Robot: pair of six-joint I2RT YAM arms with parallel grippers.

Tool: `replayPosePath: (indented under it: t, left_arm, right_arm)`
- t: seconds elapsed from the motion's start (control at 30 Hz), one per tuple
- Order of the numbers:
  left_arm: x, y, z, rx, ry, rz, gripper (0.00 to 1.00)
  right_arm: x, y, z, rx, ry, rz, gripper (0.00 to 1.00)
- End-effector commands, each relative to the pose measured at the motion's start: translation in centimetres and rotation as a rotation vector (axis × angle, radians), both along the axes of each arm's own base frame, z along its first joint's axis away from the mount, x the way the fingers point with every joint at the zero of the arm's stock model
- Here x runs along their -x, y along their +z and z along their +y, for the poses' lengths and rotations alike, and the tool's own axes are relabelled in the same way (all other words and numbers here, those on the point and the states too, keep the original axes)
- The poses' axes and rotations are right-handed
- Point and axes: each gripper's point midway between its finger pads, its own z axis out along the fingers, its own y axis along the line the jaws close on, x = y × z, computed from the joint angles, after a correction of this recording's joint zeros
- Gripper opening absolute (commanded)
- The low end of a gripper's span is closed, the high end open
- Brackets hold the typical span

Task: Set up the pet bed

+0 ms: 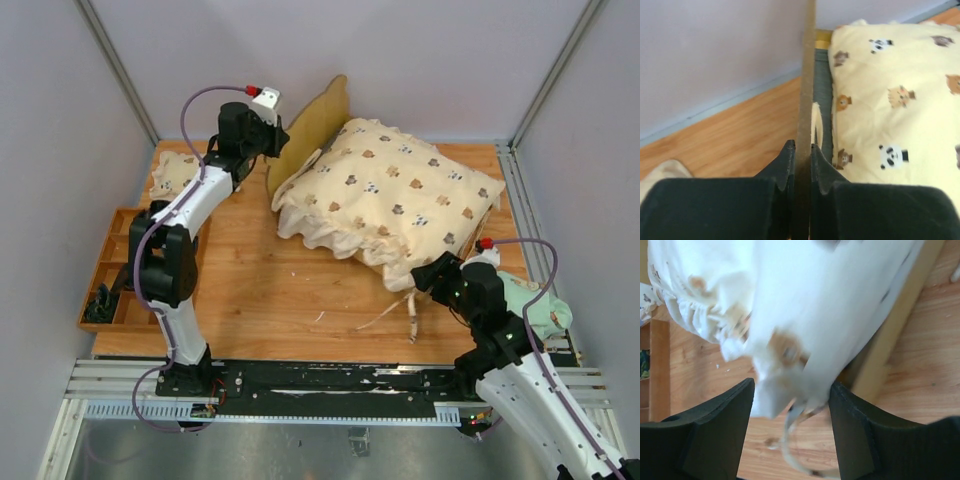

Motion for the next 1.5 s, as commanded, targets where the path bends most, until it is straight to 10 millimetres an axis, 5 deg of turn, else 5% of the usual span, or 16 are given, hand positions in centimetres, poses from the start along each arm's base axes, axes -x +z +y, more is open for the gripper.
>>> replayPosePath:
  t: [0.0,0.13,0.27,0.4,0.5,0.73,0.8,0.9,1.13,1.47]
  left_arm:
    - [1.5,2.6,4.0,0.041,0.251,-0.009,0.00]
    - [5.9,6.3,5.4,0.021,0.312,-0.082,0.00]
    - [10.9,7.8,7.0,-0.013,0.334,-0.129,0.00]
    - [15.5,7.3,7.8,0.017,0.322,-0.121,0.00]
    - [18.0,6.5,6.5,0.124,0.259,-0.078,0.01]
    - [20.2,1.2,2.4,0.249,0.063,0.058,0.07]
    - [20.5,1.5,1.3,0.304,0.010,0.063,0.16]
    - [20.6,2.2,0.2,0.369,-0.030,0.092,0.44]
    - [22.4,3.2,3.2,0.403,0.145,0.113,0.76]
    - [27.1,-1.9,7.2,0.383,0.336,0.193,0.84]
  right_arm:
    - [-0.5,1.0,-1.2,0.111,0.003,-0.072,0.62]
    - [-0.5,0.8,-1.3,0.146,0.020,-0.073,0.62]
    - [-0.6,1.4,0.1,0.150,0.118,-0.122,0.62]
    - [-0.7,3.8,3.3,0.225,0.388,-0.274,0.57]
    - [-1.1,5.2,3.7,0.311,0.464,-0.302,0.57]
    - [-2.9,9.2,6.6,0.389,0.571,-0.413,0.57]
    - [-3.2,9.4,8.5,0.450,0.648,-0.495,0.58]
    - [-2.9,9.0,12.1,0.607,0.803,-0.624,0.61]
    - [0.6,8.8,22.1,0.764,1.187,-1.098,0.69]
    - [0.1,1.9,31.7,1.176,1.392,-1.409,0.72]
